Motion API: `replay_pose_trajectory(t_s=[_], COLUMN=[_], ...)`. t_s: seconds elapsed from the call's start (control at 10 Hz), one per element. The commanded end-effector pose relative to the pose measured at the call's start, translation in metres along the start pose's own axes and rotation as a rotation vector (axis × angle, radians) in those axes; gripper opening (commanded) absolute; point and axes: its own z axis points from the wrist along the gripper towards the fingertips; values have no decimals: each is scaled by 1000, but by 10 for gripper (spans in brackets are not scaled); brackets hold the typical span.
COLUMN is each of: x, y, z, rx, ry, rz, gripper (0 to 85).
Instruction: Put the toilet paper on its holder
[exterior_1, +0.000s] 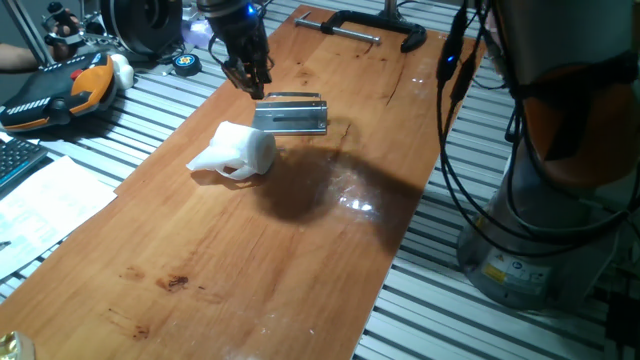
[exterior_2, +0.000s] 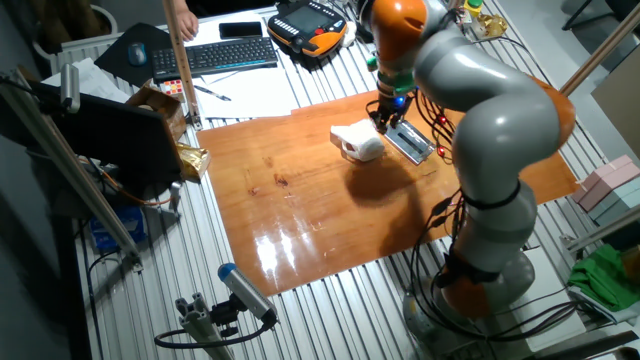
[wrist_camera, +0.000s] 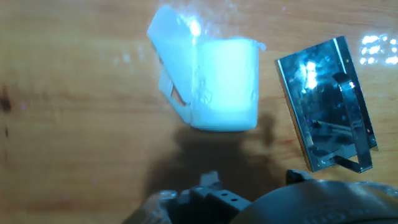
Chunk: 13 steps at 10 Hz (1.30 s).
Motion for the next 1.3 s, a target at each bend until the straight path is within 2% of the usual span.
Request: replay_pose_trajectory(t_s=[0.0,0.3,0.5,1.2], x=[0,0,1,0], y=[0,0,-1,-1], z=[0,0,1,0], rx=[42,37,32,38], ry=[76,69,40,45], rz=[-152,-142,-134,-100], gripper=[7,7,7,7])
